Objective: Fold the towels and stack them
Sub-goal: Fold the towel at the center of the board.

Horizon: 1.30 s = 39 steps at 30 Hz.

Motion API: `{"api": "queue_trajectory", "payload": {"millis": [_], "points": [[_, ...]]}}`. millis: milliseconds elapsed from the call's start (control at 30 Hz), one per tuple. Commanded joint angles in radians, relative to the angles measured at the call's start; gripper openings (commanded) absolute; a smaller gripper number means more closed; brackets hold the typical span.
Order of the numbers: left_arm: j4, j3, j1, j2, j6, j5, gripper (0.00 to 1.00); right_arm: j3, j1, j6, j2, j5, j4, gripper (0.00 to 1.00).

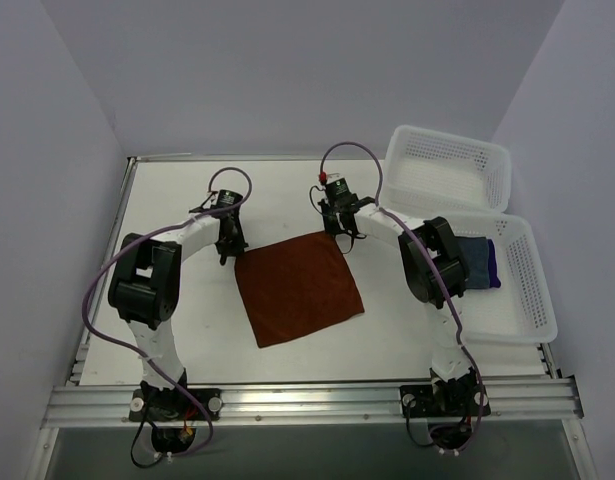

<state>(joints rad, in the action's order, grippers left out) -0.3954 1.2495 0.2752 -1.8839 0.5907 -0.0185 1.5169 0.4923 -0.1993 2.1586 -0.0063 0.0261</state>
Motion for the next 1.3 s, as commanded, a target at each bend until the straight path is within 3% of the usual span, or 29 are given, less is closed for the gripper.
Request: {"api": "queue_trajectory", "payload": {"millis": [0,233,600,733,1033,1267], "points": [[0.006,-0.027,-0.001,0.002,0.015,0.043,0.02,-0.02,-0.003,0.012,-0.002,0.023,0.044,0.0],[0.064,-0.067,-0.002,0.092,-0.003,-0.014,0.02,-0.044,-0.009,0.023,-0.037,-0.015,-0.015,0.0],[0.053,0.171,-0.004,0.078,-0.126,-0.054,0.02,0.054,-0.044,0.121,-0.088,-0.044,-0.084,0.0],[0.069,0.194,-0.004,0.094,-0.152,-0.028,0.02,0.043,-0.047,0.147,-0.138,-0.064,-0.097,0.0],[0.116,0.073,-0.004,0.187,-0.152,-0.005,0.02,-0.176,-0.043,0.152,-0.298,-0.15,-0.192,0.0],[0.236,-0.143,-0.001,0.371,-0.137,0.072,0.02,-0.382,-0.032,0.092,-0.456,-0.15,-0.224,0.0]]}}
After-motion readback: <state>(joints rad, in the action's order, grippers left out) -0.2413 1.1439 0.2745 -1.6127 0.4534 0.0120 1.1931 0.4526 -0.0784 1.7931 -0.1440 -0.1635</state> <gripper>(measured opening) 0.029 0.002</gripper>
